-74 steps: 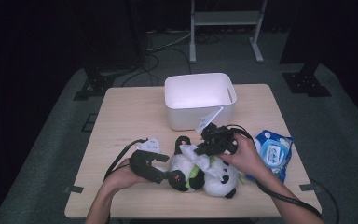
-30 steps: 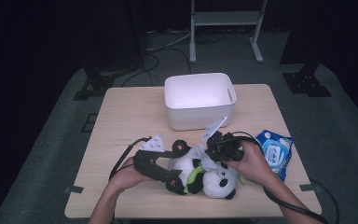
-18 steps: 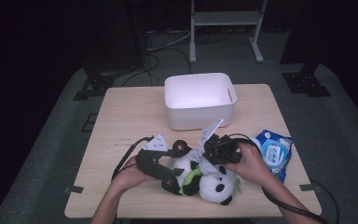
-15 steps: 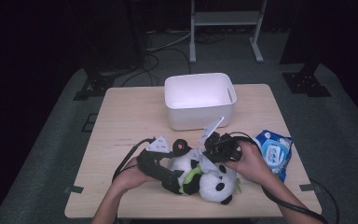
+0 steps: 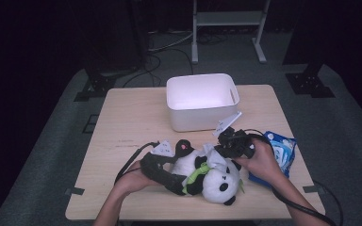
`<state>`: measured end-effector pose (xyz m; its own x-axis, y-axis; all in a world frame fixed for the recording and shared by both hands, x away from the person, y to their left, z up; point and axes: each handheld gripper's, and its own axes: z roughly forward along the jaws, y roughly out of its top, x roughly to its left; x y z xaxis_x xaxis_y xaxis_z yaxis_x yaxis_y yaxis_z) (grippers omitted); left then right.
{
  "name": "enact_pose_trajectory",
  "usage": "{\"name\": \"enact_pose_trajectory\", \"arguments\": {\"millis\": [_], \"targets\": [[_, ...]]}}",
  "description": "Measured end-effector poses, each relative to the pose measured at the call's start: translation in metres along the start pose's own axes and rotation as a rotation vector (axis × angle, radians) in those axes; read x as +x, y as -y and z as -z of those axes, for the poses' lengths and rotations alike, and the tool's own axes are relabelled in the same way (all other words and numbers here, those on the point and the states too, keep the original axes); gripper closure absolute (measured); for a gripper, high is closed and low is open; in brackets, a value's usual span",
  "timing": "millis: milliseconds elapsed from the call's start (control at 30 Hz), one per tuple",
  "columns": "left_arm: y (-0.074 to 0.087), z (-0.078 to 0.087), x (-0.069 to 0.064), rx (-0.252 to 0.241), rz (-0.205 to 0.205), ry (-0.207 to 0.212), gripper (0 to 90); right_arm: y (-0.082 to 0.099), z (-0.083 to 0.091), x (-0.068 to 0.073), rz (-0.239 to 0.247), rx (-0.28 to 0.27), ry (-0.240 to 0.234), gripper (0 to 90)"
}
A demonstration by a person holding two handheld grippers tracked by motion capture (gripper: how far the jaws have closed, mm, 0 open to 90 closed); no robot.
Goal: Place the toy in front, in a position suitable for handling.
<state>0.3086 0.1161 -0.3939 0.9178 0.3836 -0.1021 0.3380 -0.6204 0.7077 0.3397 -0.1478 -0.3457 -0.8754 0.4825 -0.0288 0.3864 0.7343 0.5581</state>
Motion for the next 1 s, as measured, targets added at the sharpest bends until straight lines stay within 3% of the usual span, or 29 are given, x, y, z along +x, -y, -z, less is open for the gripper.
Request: {"name": "enact_pose_trajectory", "arguments": {"millis": [200, 267, 467, 567, 733, 867, 1000], "targets": [[0.0, 0.0, 0.0, 0.006, -0.002, 0.003, 24.8, 0.013, 0.007, -0.008, -0.031, 0.024, 0.048, 86.8], [0.0, 0.001, 0.0, 0.007, -0.002, 0.004, 24.8, 0.024, 0.008, -0.012, -0.04, 0.069, 0.096, 86.8], [-0.001, 0.001, 0.0, 0.01, -0.003, 0.003, 24.8, 0.042, 0.001, -0.014, -0.028, 0.158, 0.155, 86.8], [-0.001, 0.001, 0.0, 0.009, -0.002, 0.006, 24.9, 0.05, 0.0, -0.014, -0.053, 0.139, 0.12, 86.7], [-0.001, 0.001, 0.0, 0.009, 0.001, 0.011, 24.8, 0.045, 0.005, -0.014, -0.07, 0.081, 0.069, 86.6], [-0.001, 0.001, 0.0, 0.009, 0.004, 0.015, 24.8, 0.032, 0.005, -0.007, -0.052, 0.043, 0.016, 86.0], [0.0, 0.002, 0.0, 0.008, 0.005, 0.017, 24.8, 0.026, 0.004, -0.005, -0.039, 0.03, -0.002, 85.6]]}}
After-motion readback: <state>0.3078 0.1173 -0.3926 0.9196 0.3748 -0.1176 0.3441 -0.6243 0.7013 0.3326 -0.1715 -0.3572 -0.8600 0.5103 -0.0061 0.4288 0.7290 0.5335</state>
